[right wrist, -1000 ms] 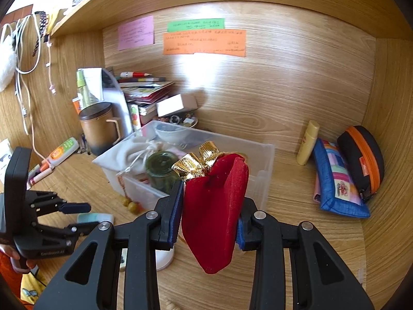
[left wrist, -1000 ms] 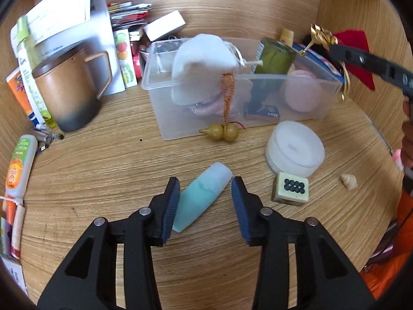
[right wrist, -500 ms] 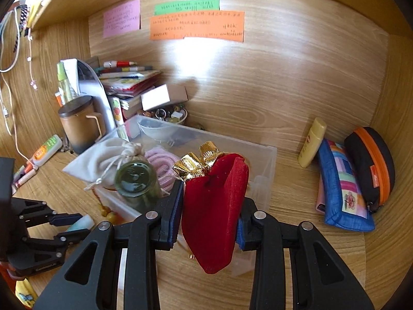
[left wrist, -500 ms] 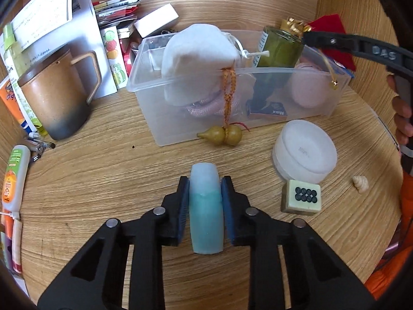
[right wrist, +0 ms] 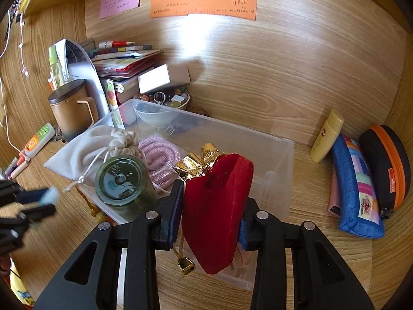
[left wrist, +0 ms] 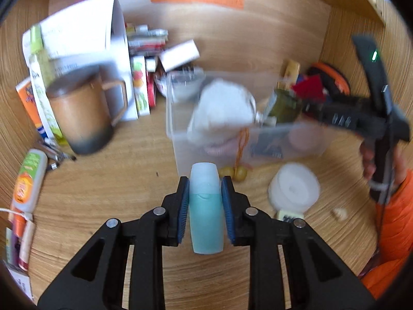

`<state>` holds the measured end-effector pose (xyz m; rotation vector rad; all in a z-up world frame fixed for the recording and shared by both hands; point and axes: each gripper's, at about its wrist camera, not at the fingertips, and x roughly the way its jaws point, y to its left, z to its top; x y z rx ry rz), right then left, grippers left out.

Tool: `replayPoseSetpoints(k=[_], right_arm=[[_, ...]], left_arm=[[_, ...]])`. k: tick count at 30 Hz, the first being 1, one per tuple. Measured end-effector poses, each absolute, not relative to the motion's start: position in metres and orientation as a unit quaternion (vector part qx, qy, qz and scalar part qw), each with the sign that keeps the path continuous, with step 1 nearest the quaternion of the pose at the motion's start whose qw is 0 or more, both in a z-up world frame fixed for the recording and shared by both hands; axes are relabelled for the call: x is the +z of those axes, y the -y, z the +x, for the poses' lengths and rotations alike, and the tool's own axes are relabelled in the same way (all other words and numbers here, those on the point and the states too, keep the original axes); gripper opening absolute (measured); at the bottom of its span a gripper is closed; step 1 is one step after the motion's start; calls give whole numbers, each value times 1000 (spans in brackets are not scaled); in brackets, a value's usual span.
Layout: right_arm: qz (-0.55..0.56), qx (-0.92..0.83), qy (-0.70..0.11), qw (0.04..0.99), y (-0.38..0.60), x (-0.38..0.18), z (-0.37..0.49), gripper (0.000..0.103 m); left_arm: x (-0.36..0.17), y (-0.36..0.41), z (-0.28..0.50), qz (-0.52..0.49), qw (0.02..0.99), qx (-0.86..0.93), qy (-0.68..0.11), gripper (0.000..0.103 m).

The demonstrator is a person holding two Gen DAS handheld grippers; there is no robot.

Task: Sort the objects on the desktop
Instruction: 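Lift the red pouch and blue bottle and carry both over the clear bin, then drop the red pouch into the bin with the right tool while the left tool lowers the bottle in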

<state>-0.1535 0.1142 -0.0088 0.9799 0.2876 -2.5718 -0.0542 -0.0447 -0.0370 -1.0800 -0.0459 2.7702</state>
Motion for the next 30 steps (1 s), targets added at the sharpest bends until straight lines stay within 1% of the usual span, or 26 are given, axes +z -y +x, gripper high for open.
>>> replayPoseSetpoints(k=[7, 13, 15, 17, 19, 27, 29, 30], right_arm=[[356, -909, -108, 189, -111, -14, -156, 33], [357, -908, -111, 191, -110, -15, -156, 37], [353, -909, -114, 189, -111, -14, -155, 39], [350, -910, -111, 190, -112, -13, -154, 48], [343, -913, -110, 190, -114, -11, -152, 53], [333, -921, -86, 185, -129, -4, -152, 54], [330, -923, -76, 183, -134, -2, -152, 60], [328, -924, -73, 182, -136, 0, -152, 61]], left_arm=[[4, 51, -70, -323, 85, 942, 18, 24], [26, 45, -89, -316, 108, 942, 16, 24], [29, 40, -98, -318, 117, 941, 15, 24], [30, 33, -108, -322, 128, 938, 15, 24], [29, 26, -116, -325, 136, 936, 10, 24], [17, 3, -151, -351, 162, 922, 4, 24], [13, -2, -159, -357, 167, 919, 3, 24], [11, -4, -162, -359, 169, 918, 3, 24]])
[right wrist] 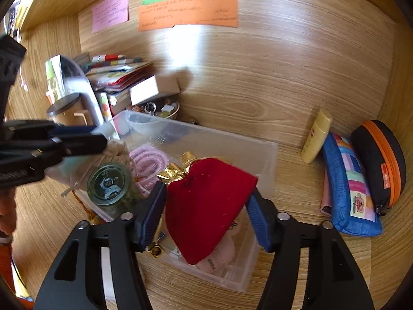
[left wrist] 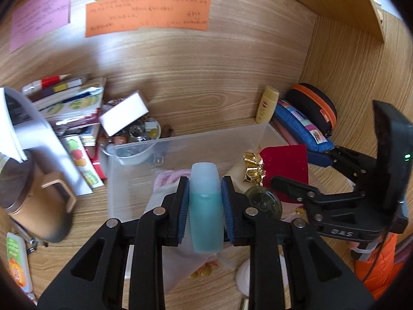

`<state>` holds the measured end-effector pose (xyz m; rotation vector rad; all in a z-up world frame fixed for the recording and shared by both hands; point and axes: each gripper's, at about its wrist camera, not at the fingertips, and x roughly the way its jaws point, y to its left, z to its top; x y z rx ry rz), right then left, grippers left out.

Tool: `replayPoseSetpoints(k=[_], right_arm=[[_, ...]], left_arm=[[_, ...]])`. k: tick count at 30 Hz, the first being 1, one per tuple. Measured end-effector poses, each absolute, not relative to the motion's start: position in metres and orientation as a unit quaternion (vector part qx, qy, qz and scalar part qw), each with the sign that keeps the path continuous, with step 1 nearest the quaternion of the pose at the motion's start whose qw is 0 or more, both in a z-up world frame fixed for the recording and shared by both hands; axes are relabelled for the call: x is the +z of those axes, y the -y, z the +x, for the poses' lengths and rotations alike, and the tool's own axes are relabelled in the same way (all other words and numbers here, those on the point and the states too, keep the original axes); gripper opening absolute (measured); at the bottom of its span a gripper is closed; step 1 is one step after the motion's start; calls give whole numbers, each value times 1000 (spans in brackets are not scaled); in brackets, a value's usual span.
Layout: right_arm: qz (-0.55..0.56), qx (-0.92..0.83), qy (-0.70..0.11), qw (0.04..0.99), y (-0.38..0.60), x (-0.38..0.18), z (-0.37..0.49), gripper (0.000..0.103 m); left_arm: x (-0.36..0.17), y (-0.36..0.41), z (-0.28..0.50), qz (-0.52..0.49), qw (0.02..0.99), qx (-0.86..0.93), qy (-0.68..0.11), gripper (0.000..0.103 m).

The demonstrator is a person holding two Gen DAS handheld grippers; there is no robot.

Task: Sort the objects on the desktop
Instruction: 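Drop the red pouch into the bin with the right tool while the left tool lowers the bottle in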

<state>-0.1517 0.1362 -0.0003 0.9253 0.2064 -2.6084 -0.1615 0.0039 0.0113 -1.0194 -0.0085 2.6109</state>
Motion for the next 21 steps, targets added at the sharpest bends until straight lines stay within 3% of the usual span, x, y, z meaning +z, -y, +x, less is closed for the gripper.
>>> replayPoseSetpoints(k=[7, 21], right_arm=[[313, -932, -57, 174, -147, 9, -150, 73], [316, -931, -52, 174, -148, 8, -150, 73]], left_arm=[[1, -12, -181, -377, 182, 908, 6, 24], [5, -12, -180, -373, 167, 913, -1, 26]])
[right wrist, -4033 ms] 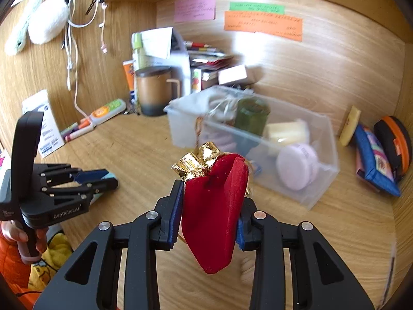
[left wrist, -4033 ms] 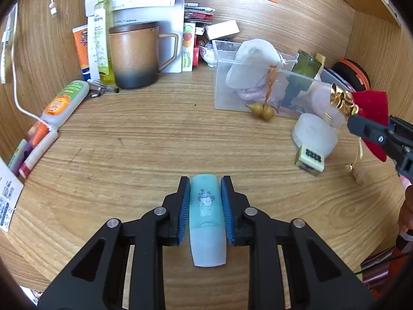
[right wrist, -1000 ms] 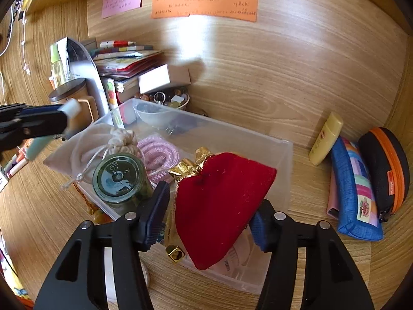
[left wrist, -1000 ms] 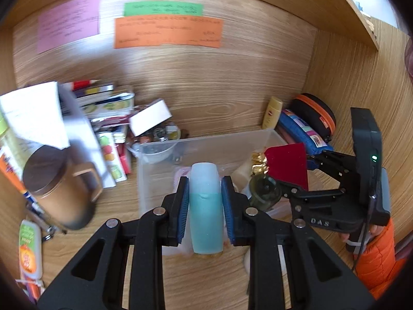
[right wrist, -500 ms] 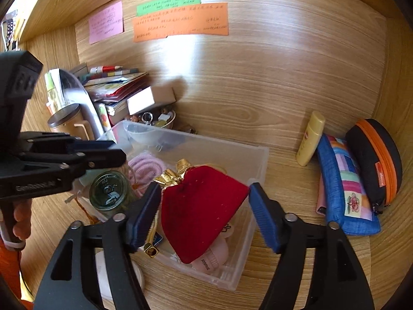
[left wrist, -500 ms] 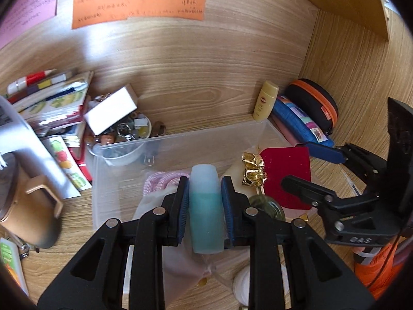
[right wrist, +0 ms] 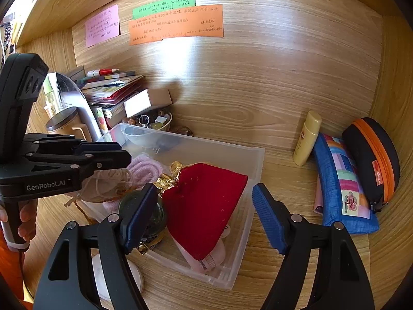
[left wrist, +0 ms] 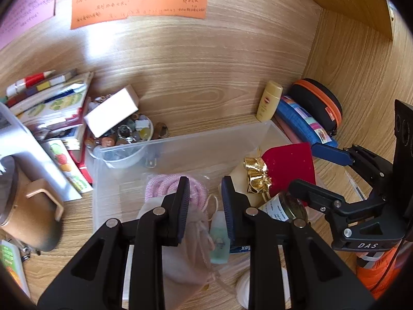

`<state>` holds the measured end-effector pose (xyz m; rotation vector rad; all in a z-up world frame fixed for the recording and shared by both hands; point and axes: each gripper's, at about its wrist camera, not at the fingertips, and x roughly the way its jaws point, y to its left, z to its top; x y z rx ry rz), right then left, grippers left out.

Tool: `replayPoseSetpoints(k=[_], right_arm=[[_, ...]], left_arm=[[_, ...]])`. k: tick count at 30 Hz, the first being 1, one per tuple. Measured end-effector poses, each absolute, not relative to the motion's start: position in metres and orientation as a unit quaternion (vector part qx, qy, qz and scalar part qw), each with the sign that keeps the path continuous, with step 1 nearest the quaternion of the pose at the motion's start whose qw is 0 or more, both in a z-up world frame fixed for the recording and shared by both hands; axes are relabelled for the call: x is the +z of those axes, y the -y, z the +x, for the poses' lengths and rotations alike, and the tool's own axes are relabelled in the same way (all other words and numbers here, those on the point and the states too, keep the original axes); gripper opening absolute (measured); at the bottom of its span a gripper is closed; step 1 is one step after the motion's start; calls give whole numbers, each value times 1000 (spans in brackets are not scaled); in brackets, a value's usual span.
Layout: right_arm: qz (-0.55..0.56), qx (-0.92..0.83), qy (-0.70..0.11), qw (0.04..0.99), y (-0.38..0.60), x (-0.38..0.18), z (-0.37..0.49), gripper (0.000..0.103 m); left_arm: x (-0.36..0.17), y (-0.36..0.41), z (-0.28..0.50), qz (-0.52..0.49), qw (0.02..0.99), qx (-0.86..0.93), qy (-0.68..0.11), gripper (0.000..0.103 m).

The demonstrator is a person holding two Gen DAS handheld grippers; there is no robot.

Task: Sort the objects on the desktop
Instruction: 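Drop the red pouch into the bin with the right tool while the left tool lowers the bottle in, then open both tools and withdraw them from the clear bin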

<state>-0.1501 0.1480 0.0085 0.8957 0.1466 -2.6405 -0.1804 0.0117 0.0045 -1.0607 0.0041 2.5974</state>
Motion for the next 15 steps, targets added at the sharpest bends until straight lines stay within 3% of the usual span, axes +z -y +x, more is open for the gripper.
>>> replayPoseSetpoints(k=[5, 7, 10, 15], right_arm=[[309, -934, -48, 172, -148, 16, -143, 77], [299, -938, -50, 168, -148, 23, -135, 84], [282, -943, -53, 166, -149, 32, -122, 85], [272, -945, -72, 166, -142, 37, -98, 86]], left_arm=[[19, -6, -158, -340, 138, 930, -17, 58], [25, -2, -147, -328, 132, 935, -19, 63], [32, 3, -132, -313, 119, 942, -23, 76], [33, 8, -106, -297, 99, 949, -32, 88]])
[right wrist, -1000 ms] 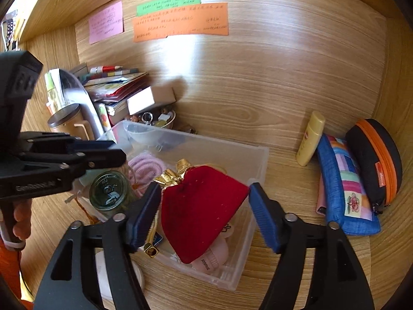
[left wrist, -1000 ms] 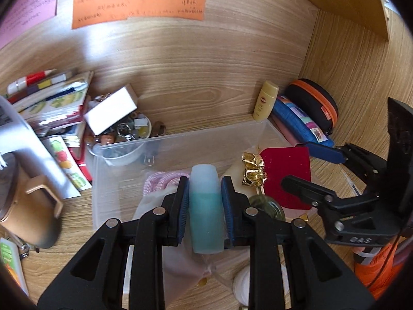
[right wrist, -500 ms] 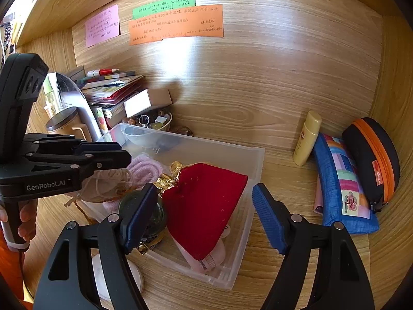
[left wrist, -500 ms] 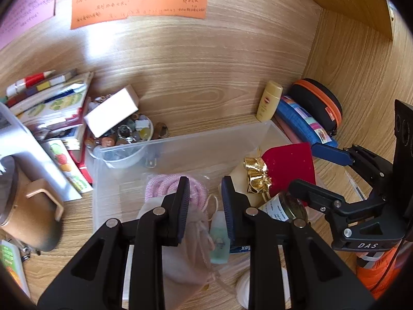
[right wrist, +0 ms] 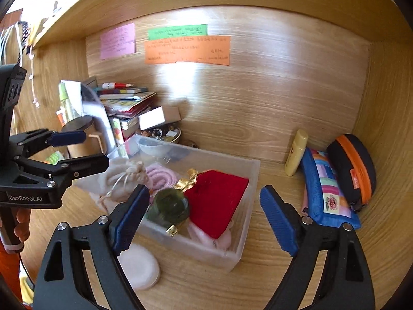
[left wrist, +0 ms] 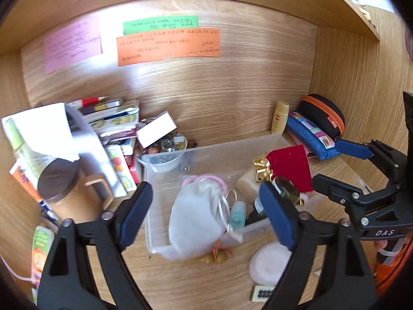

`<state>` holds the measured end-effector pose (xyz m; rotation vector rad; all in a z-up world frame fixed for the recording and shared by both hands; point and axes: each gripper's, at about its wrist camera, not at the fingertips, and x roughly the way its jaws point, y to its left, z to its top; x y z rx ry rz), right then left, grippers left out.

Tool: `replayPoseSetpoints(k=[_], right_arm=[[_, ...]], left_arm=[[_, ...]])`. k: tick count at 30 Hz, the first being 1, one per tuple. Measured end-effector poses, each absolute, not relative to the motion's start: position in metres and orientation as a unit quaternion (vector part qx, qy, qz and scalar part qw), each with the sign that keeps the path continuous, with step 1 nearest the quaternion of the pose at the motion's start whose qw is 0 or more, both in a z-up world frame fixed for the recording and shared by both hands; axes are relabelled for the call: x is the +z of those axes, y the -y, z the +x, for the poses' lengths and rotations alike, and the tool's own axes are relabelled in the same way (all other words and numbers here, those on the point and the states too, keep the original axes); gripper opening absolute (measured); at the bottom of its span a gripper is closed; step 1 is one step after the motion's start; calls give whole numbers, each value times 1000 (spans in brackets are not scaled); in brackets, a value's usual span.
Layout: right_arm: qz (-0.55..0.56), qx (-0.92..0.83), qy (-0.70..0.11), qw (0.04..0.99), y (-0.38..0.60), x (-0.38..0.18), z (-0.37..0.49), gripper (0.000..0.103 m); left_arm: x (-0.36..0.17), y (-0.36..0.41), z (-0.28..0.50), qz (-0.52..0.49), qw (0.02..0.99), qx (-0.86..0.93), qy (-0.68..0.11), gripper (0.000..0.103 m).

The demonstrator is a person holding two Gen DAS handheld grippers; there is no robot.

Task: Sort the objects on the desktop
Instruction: 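Open both tools and withdraw them from the clear bin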

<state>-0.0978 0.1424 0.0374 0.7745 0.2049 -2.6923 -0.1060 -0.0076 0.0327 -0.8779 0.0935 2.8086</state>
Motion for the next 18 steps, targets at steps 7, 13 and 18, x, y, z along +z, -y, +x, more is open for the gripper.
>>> replayPoseSetpoints(k=[7, 13, 18], right_arm=[[273, -944, -84, 166, -137, 28, -65, 94], [305, -935, -85, 160, -142, 5, -47, 94], [334, -926, -78, 155, -147, -17, -37, 94]], left_arm=[[16, 8, -73, -303, 85, 948, -40, 95], [-8, 1, -57, -332, 88, 938, -46, 95], [-26, -5, -47, -359, 102, 927, -42, 95]])
